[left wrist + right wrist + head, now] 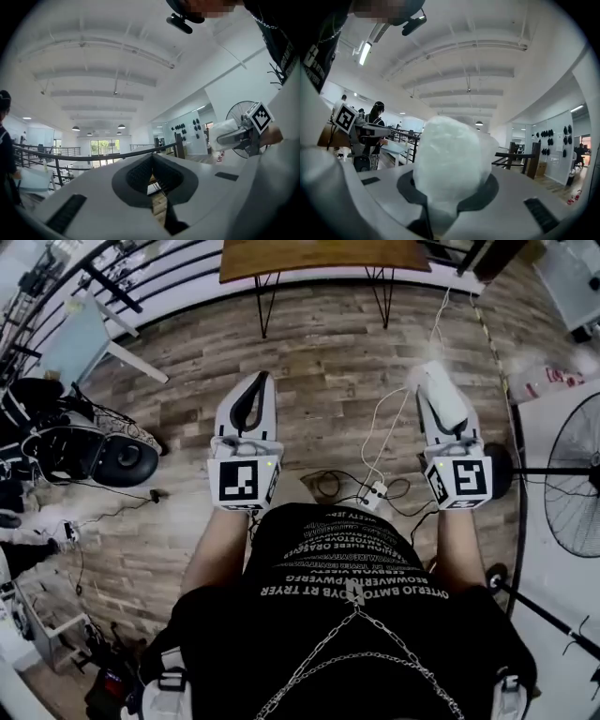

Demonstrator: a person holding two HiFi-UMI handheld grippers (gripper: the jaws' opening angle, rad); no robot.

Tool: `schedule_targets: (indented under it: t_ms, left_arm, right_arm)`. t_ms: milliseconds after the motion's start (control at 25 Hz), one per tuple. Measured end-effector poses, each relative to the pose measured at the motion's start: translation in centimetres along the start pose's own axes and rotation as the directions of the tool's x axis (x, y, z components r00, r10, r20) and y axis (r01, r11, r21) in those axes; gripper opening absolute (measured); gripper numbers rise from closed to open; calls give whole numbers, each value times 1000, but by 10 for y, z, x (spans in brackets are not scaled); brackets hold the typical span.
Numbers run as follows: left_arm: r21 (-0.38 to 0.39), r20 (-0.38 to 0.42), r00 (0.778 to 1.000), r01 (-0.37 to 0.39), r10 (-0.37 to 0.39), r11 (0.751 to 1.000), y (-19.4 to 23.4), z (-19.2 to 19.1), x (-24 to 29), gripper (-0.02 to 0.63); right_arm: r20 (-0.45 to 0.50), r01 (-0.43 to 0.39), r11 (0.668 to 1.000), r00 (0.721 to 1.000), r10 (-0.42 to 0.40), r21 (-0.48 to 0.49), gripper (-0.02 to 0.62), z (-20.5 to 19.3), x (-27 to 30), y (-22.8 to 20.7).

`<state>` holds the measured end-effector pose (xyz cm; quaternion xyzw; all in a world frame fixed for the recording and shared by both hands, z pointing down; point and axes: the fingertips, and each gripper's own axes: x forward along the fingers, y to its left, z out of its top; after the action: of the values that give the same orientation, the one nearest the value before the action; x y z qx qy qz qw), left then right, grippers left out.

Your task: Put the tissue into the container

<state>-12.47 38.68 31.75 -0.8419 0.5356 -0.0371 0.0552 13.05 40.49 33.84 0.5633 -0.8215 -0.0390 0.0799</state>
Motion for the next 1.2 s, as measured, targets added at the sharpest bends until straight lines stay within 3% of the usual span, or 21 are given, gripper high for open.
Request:
schedule_targets:
  t_ms: [240, 400, 560, 800, 1000, 1200]
  left_arm:
    - [72, 7, 1000, -26, 25, 997, -9, 1, -5, 29]
    - [77, -18, 1000, -10, 12, 997, -9, -6, 12, 29]
    - [107, -39, 998, -50, 54, 993, 4, -16, 41, 29]
    - [89, 34, 999, 19, -23, 996, 29, -11, 103, 29]
    - [60, 5, 999, 36, -36, 998, 63, -14, 175, 29]
    - [81, -23, 999, 48, -46, 996, 103, -24, 231, 29]
  right_arm:
    - [13, -9, 1000, 1000, 8, 8, 118, -4, -11, -15]
    - [-6, 11, 1000, 1000, -11, 3, 118, -14, -1, -22]
    - [-40, 30, 1000, 999, -29, 7, 118, -27, 21, -29]
    - [-46, 35, 999, 998, -34, 0, 118, -23, 88, -40]
    - [-36, 33, 999, 999, -33, 4, 120, -8, 159, -51]
    - [-45, 54, 998, 998, -54, 13, 119, 0, 222, -63]
